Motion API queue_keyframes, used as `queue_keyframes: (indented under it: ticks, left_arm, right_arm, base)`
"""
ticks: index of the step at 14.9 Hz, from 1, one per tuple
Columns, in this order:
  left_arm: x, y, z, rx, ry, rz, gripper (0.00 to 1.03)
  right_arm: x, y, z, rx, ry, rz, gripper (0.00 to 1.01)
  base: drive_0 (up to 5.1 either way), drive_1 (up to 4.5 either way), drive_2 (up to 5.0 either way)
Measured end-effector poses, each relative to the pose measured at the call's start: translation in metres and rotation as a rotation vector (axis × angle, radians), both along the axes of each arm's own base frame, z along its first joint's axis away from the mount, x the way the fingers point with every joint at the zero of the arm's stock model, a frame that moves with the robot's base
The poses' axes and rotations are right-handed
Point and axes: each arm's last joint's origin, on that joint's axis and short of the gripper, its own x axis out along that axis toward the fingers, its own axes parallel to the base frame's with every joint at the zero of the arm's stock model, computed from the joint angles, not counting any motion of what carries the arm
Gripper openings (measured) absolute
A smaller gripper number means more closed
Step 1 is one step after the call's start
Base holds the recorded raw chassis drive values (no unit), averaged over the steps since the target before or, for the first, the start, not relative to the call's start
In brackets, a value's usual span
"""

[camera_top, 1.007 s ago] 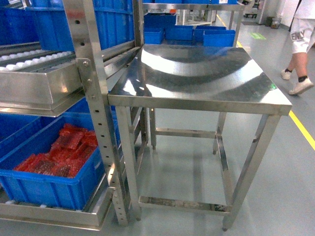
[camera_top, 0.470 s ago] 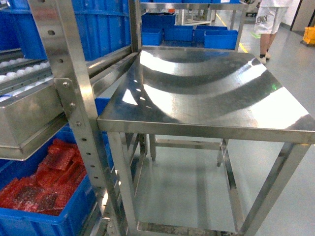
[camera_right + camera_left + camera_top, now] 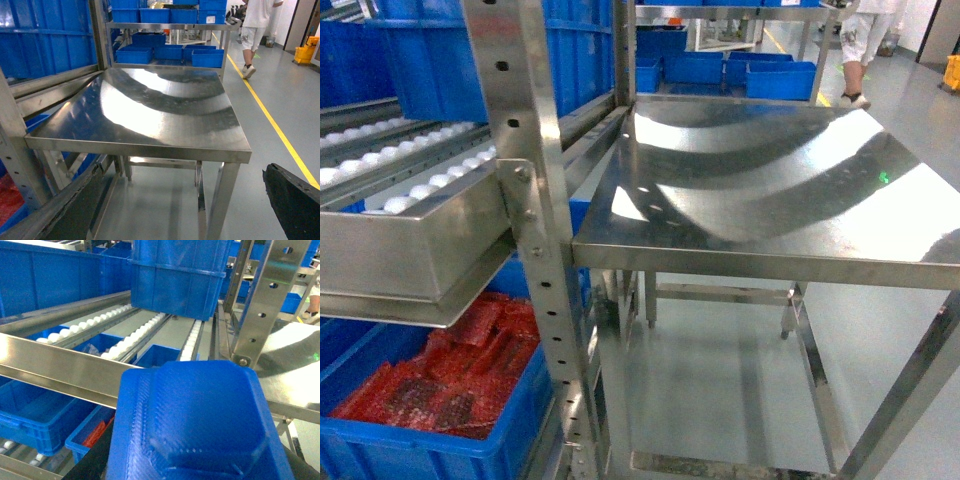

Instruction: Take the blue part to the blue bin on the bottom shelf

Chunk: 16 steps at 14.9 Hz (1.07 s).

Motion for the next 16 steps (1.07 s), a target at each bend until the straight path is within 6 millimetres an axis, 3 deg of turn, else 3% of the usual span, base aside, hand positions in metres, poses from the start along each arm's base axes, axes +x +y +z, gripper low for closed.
queue_keyframes:
  ticks: [16]
  left_arm:
    - [-0.0002, 0.0001, 0.0003, -0.001, -0.003, 0.000, 0.43]
  right_arm:
    - [0.0000, 0.0000, 0.0000, 0.000, 0.000, 0.001, 0.98]
  base:
    - [0.0, 4.03, -4.0]
